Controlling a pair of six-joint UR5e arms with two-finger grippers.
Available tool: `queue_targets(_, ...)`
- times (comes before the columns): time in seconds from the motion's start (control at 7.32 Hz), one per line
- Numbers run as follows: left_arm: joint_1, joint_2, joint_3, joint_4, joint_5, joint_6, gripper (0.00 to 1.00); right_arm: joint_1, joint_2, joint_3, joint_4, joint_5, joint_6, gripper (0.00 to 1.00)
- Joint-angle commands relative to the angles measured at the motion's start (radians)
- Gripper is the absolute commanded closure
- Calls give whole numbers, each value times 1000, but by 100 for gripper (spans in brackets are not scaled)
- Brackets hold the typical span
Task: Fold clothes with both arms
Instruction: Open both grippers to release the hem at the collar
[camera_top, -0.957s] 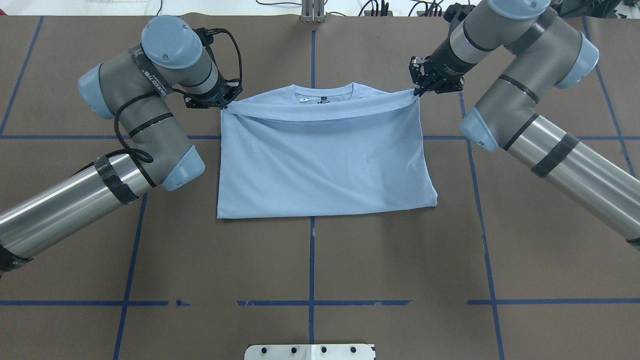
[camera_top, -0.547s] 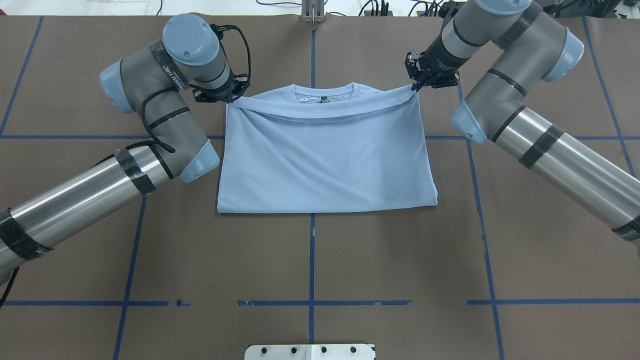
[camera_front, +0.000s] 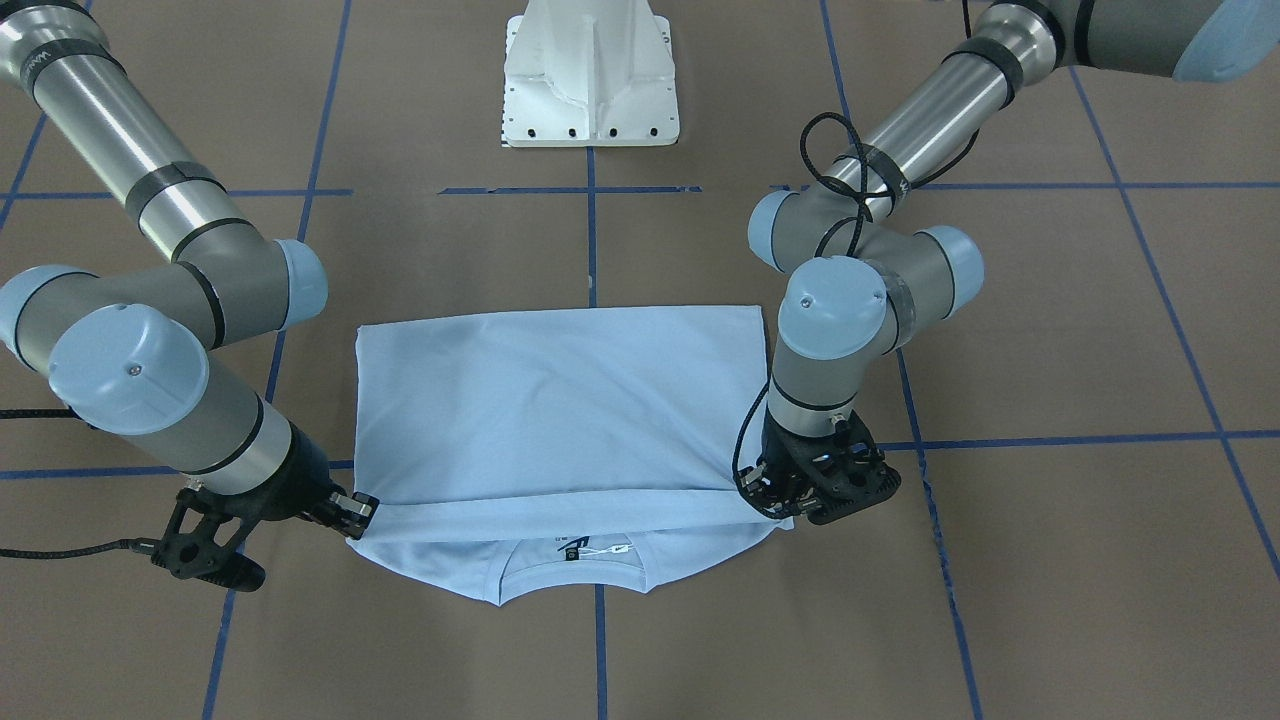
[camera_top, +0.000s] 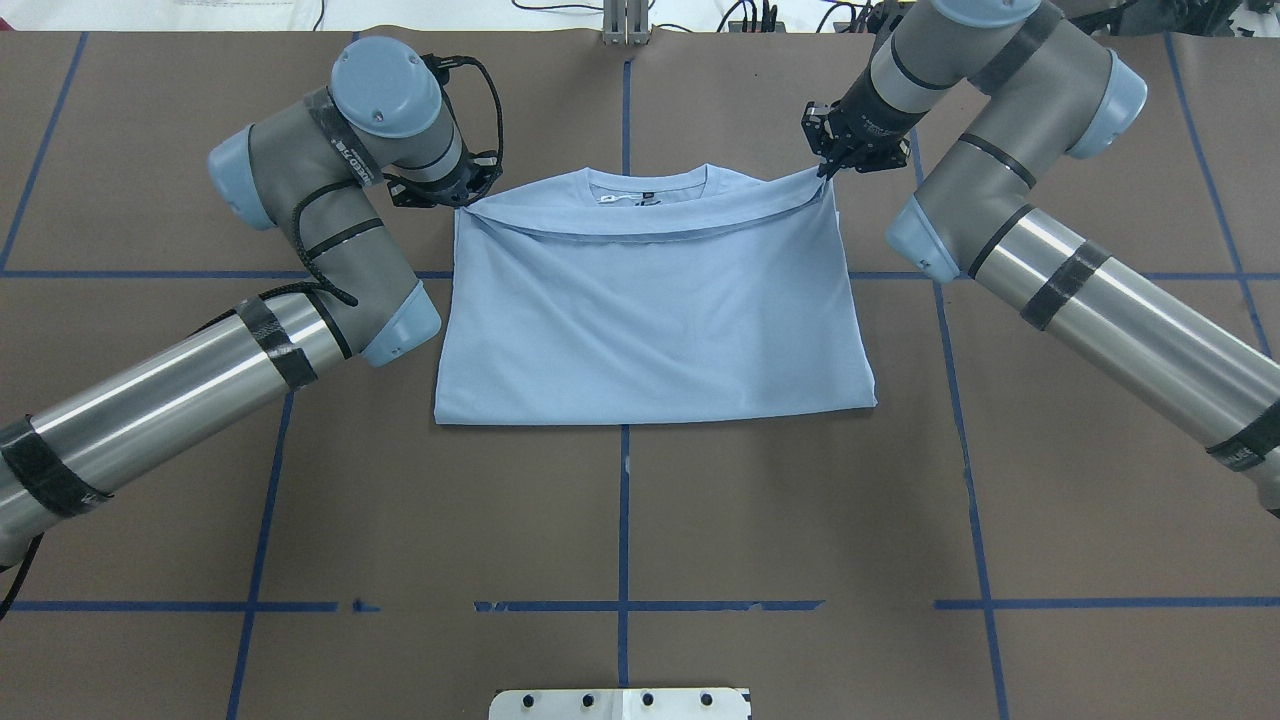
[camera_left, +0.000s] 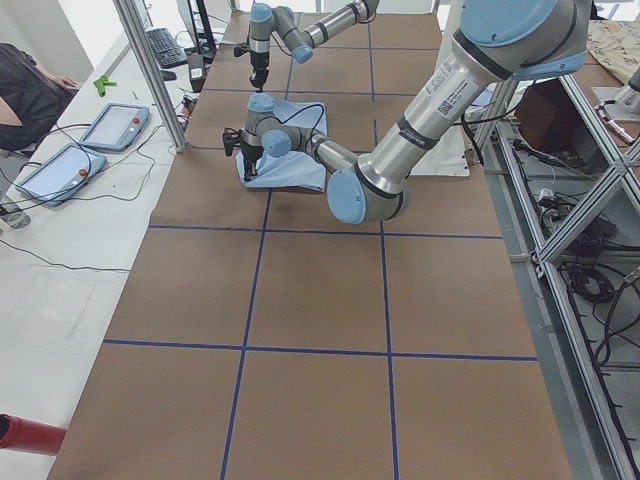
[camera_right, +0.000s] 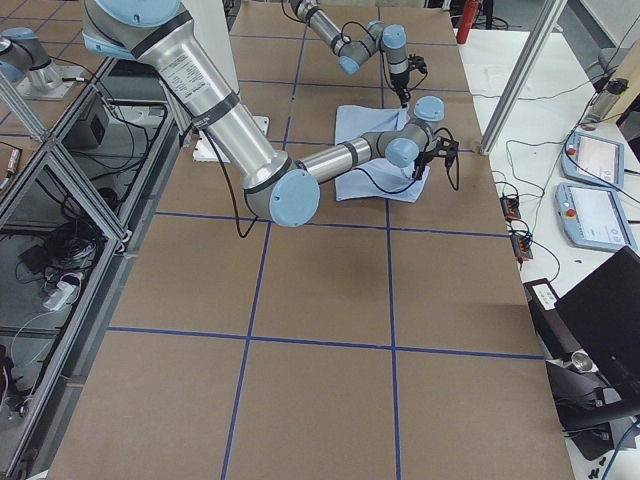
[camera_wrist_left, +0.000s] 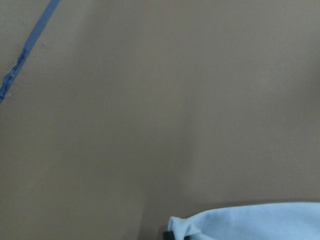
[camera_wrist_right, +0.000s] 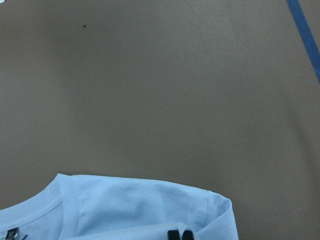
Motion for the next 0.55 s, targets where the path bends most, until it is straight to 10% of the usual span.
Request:
queue_targets(0.0, 0, -1, 0, 2, 1, -2, 0, -15, -36, 0, 70, -28, 1, 0)
queue_targets(0.41, -3, 9, -38, 15, 6, -2, 0, -29, -75, 56, 101, -30, 16, 0)
